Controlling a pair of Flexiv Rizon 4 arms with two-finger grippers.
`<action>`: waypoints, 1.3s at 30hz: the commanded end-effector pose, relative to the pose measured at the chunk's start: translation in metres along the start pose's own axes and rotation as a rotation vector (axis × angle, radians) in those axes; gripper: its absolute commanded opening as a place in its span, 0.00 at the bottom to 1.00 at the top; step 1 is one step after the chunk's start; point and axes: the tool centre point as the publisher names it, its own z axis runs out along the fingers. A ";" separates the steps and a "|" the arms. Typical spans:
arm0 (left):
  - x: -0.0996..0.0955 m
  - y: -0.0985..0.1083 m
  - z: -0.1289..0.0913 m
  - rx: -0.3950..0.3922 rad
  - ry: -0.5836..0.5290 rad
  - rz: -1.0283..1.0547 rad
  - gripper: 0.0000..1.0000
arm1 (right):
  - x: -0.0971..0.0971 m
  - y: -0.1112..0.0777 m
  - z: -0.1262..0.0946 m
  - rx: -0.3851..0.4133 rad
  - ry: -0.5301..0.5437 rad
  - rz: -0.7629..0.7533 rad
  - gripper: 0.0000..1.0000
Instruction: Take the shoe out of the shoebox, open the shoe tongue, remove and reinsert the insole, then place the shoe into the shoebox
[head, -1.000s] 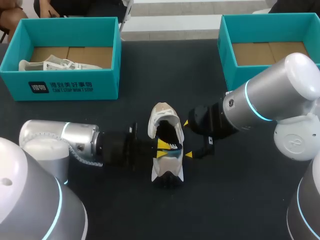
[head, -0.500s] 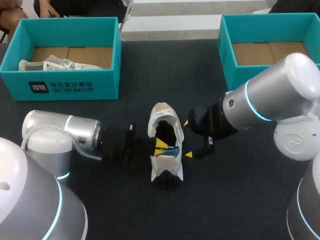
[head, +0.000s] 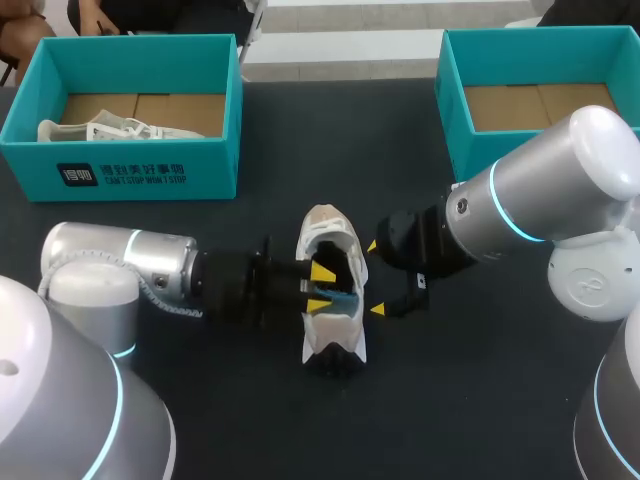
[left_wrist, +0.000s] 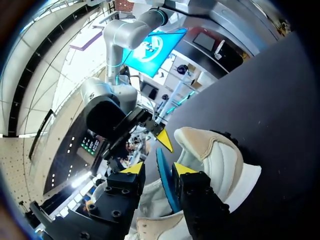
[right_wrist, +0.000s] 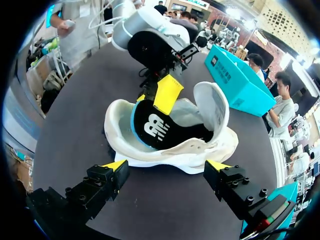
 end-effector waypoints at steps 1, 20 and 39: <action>-0.003 -0.010 -0.002 -0.004 -0.008 0.011 0.38 | 0.001 -0.001 0.000 -0.002 -0.001 -0.001 1.00; -0.020 -0.043 -0.011 0.018 -0.065 0.065 0.43 | 0.001 -0.001 0.000 -0.002 -0.001 -0.001 1.00; -0.063 -0.062 -0.034 0.083 0.082 0.041 0.54 | 0.001 -0.001 0.000 -0.002 -0.001 -0.001 1.00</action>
